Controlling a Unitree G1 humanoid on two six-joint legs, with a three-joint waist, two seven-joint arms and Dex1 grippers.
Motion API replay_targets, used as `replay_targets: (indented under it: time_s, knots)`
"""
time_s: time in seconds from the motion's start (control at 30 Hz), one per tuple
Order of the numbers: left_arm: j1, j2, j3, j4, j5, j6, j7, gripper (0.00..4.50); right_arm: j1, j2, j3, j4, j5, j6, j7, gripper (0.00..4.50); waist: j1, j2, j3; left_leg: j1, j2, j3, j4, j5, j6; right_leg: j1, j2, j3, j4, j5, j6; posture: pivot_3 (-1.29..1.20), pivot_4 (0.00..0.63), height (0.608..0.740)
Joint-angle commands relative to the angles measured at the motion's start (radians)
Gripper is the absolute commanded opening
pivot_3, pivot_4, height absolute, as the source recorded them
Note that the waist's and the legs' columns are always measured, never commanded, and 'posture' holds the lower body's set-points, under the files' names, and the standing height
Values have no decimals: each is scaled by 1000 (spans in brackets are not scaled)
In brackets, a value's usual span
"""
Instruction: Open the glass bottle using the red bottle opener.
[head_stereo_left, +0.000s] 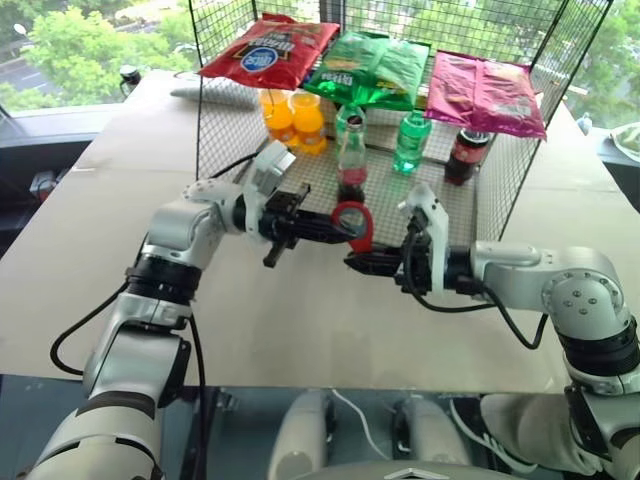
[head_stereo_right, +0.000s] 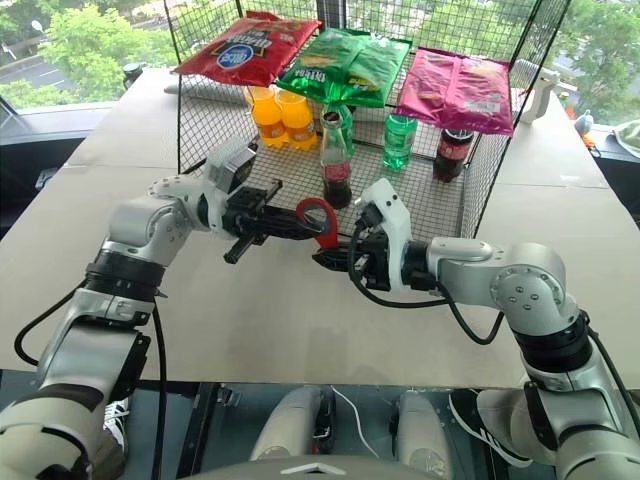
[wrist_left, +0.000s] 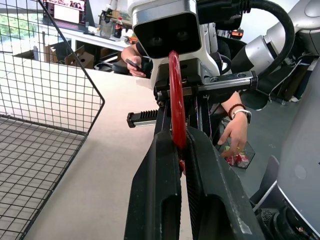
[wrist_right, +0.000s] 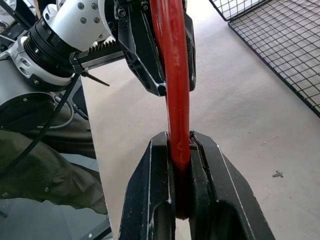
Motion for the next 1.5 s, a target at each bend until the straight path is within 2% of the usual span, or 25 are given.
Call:
replay_targets:
  time_s: [0.03, 0.07, 0.13, 0.23, 0.3, 0.4, 0.47, 0.53, 0.6, 0.63, 0.67, 0.8, 0.93, 1.07, 1.5]
  knots:
    - [-21, 6, 6, -36, 6, -19, -3, 759, 9, 1, -37, 4, -19, 0, 12, 0, 0, 0, 0, 0, 0, 0, 0, 0, 0, 0, 0, 0, 0, 0, 0, 0, 150, 740]
    - [-18, 9, 6, -43, -1, -4, -3, 1003, 11, 2, -36, 2, -30, -2, 16, 0, 0, 0, 0, 0, 0, 0, 0, 0, 0, 0, 0, 0, 0, 0, 0, 0, 150, 740]
    - [-12, 13, 24, -50, -3, 11, -3, 1869, 17, 6, -36, -2, -52, -10, 17, 0, 0, 0, 0, 0, 0, 0, 0, 0, 0, 0, 0, 0, 0, 0, 0, 0, 150, 740]
    - [0, 22, 75, -51, -4, 51, 9, 3286, 41, 12, -46, -17, -97, -31, 11, 0, 0, 0, 0, 0, 0, 0, 0, 0, 0, 0, 0, 0, 0, 0, 0, 0, 150, 740]
    - [23, 37, 114, -64, -15, 91, 49, 4427, 71, -4, -43, -44, -170, -61, 12, 0, -1, 0, 0, -1, 0, 0, 0, 0, 0, -1, 0, 0, 0, 0, 0, 0, 150, 740]
    - [72, 27, 192, -93, -17, 117, 167, 4477, 122, -30, -33, -88, -296, -110, -2, 0, -2, 0, 0, -1, 0, 0, -1, 0, 0, -2, 0, 0, 0, 0, 0, 0, 150, 740]
    - [108, -20, 257, -117, 10, 77, 320, 4477, 157, -79, 4, -140, -430, -178, 12, 0, 3, 1, 1, -1, 0, 0, -1, 0, 0, -2, 0, 0, 0, 0, 0, 0, 150, 740]
    - [140, -71, 291, -153, 67, 39, 488, 4477, 197, -122, 27, -196, -532, -211, 8, 0, 4, 1, 1, -2, 0, 0, 0, 0, 0, -2, -1, 0, 0, 0, 1, 0, 150, 740]
    - [147, -127, 293, -190, 191, 31, 750, 4477, 254, -195, 62, -272, -660, -246, -4, 0, 9, 0, 1, -3, -1, -1, 0, 0, 0, -2, -1, 0, -1, 0, 1, 0, 150, 740]
    - [133, -134, 278, -182, 221, 60, 802, 4477, 284, -218, 67, -305, -698, -252, -8, 0, 9, 0, 2, -3, -1, -1, 0, 0, 0, -2, -1, -1, -1, 0, 1, 0, 150, 740]
    - [119, -157, 280, -159, 224, 71, 830, 4477, 328, -195, 25, -339, -681, -243, -31, 0, 6, 0, 2, -3, -1, -1, 0, 0, 0, -2, -1, 0, -1, 0, 2, 0, 150, 740]
    - [94, -234, 254, -122, 269, -10, 873, 4477, 428, -98, -73, -417, -648, -204, -100, 0, 4, 0, 2, -3, -1, -1, 0, 0, 0, -2, 1, -1, 0, 2, 5, 0, 150, 740]
    - [62, -265, 239, -69, 323, -69, 902, 4477, 455, -70, -86, -458, -662, -170, -113, 0, 1, -1, 2, -2, -1, 0, 0, 0, 0, -1, 1, 0, 0, 2, 4, 0, 150, 740]
    - [-27, -302, 229, 76, 406, -178, 973, 4477, 492, -56, -116, -494, -681, -145, -134, 0, 7, -1, 2, -2, -1, 0, 0, 0, 0, -2, 1, 0, 0, 1, 3, 0, 150, 740]
    - [-176, -321, 203, 290, 471, -268, 883, 4477, 516, -7, -113, -528, -730, -109, -138, 0, 3, -1, 2, -2, -1, 0, 0, 0, 0, -1, 1, -1, -1, 1, 3, 0, 150, 740]
